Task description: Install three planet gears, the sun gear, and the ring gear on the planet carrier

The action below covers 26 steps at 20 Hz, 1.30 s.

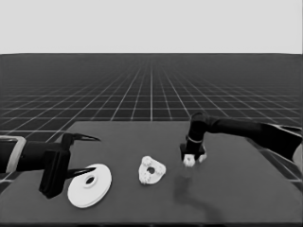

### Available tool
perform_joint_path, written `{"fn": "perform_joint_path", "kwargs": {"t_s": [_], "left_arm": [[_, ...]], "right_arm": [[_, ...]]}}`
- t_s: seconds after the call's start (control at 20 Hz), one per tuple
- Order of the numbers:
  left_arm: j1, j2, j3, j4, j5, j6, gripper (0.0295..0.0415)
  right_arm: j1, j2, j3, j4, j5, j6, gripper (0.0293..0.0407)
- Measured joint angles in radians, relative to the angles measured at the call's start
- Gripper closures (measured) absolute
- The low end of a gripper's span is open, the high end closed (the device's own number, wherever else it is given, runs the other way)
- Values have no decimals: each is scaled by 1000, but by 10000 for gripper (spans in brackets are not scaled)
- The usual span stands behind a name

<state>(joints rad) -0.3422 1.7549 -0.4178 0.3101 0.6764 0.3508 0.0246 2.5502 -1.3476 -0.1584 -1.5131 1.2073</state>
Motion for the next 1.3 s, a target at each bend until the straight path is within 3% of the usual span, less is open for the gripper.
{"fn": "perform_joint_path", "kwargs": {"t_s": [0.1, 0.2, 0.35, 0.6, 0.7, 0.8, 1.3], "left_arm": [[0, 0, 0, 0, 0, 0, 326], [0, 0, 0, 0, 0, 0, 326], [0, 0, 0, 0, 0, 0, 326], [0, 0, 0, 0, 0, 0, 326], [0, 0, 0, 0, 0, 0, 326], [0, 0, 0, 0, 0, 0, 326], [0, 0, 0, 0, 0, 0, 326]], "right_arm": [[2, 0, 0, 2, -1, 0, 390], [4, 302, -140, -4, -30, 183, 390], [5, 485, -307, -2, -28, 176, 390], [5, 526, -362, -1, -26, 163, 390], [-76, 538, -404, -79, -5, 137, 390], [-104, 544, -426, -104, 6, 124, 390], [-128, 546, -438, -117, 12, 146, 390]]}}
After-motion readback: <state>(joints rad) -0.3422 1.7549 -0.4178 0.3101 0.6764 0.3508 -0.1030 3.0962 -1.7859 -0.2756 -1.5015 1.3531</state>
